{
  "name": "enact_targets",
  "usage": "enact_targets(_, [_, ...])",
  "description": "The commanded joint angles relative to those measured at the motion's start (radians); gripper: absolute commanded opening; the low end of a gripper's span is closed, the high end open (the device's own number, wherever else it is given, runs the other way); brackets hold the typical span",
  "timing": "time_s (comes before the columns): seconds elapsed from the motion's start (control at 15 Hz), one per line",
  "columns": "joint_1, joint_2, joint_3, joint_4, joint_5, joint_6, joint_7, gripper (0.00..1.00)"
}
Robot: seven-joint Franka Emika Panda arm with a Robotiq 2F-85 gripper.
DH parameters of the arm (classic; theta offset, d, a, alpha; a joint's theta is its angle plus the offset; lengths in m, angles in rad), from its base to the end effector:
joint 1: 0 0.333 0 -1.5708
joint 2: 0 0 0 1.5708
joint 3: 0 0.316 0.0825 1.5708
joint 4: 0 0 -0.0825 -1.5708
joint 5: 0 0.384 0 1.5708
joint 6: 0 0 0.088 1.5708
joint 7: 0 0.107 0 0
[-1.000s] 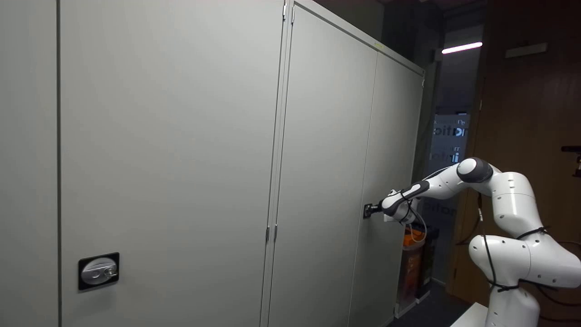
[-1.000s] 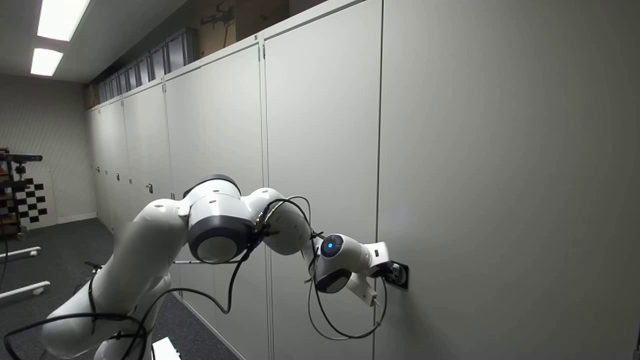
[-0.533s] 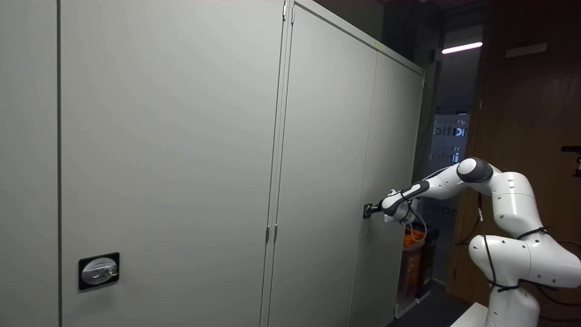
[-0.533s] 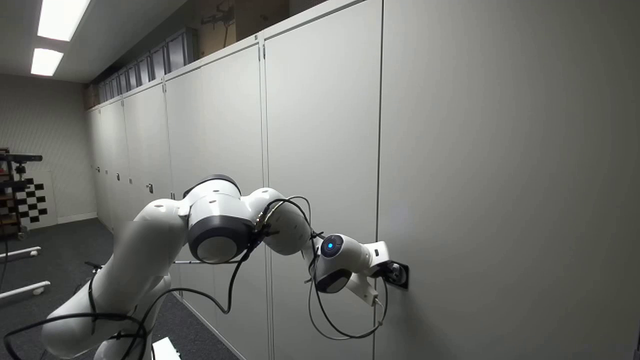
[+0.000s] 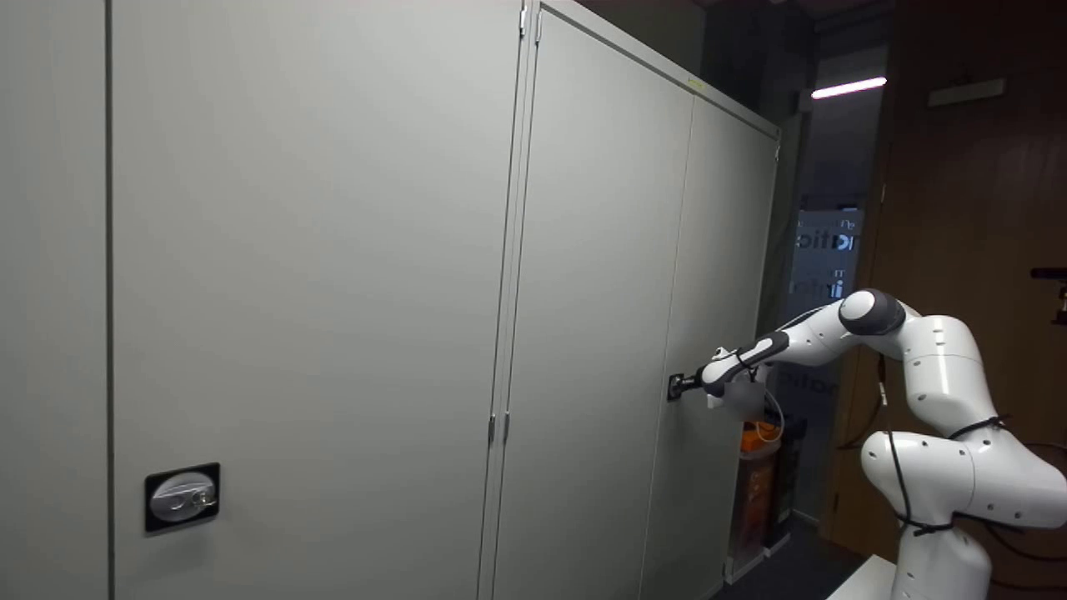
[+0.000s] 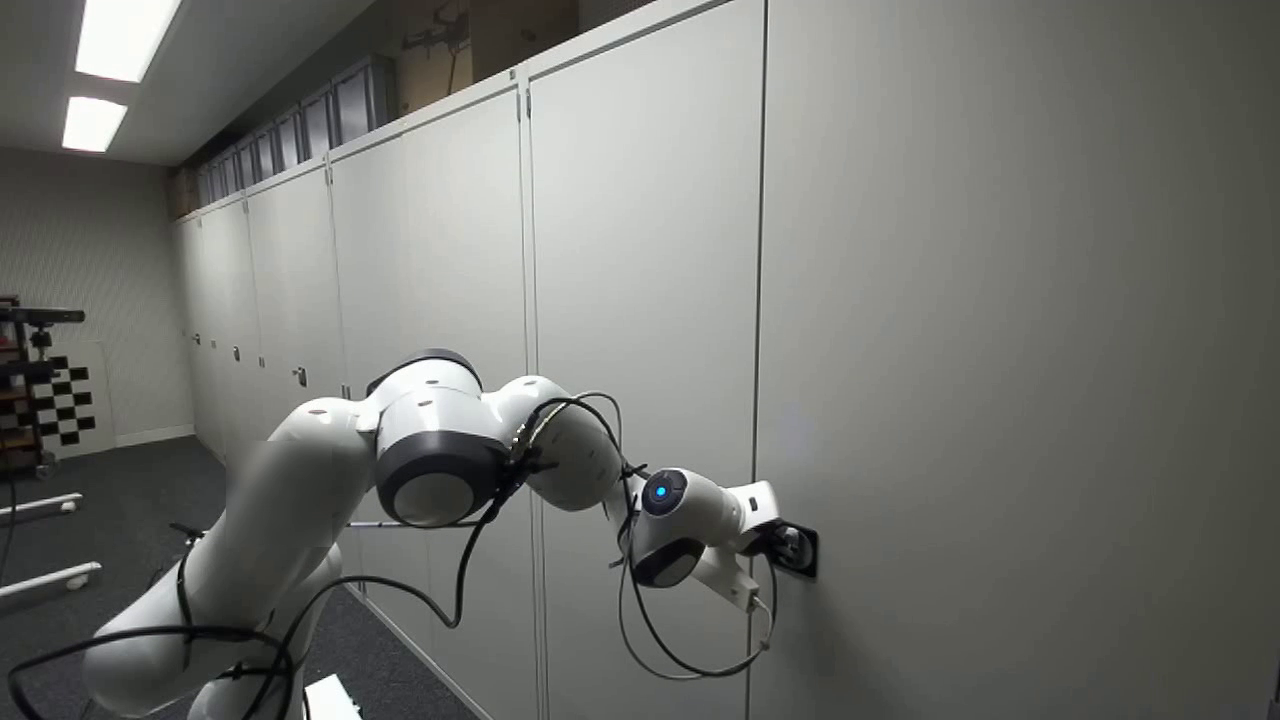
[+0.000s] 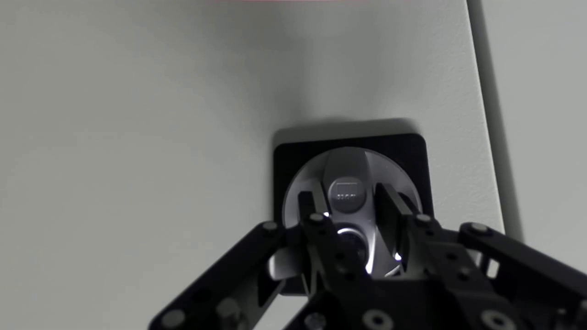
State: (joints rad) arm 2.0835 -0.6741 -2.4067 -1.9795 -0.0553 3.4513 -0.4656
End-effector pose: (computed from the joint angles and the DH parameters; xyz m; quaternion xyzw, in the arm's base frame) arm 0.6054 -0.2692 0.3126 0.8729 -0.0603 0.4833 0.0282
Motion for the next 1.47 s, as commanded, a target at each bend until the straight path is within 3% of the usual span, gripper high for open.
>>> enact_targets(0.0, [0.004, -0.001, -0.058, 0.101, 0.000, 0.017, -0.037, 0.08])
enact_targets(0.73, [-0.008, -0.004, -0.064, 0.102, -0.063, 0.015, -0.038, 0.08])
enact_targets(1.4, [-0.014, -0.005, -0.052, 0.100, -0.044, 0.017, -0.092, 0.08])
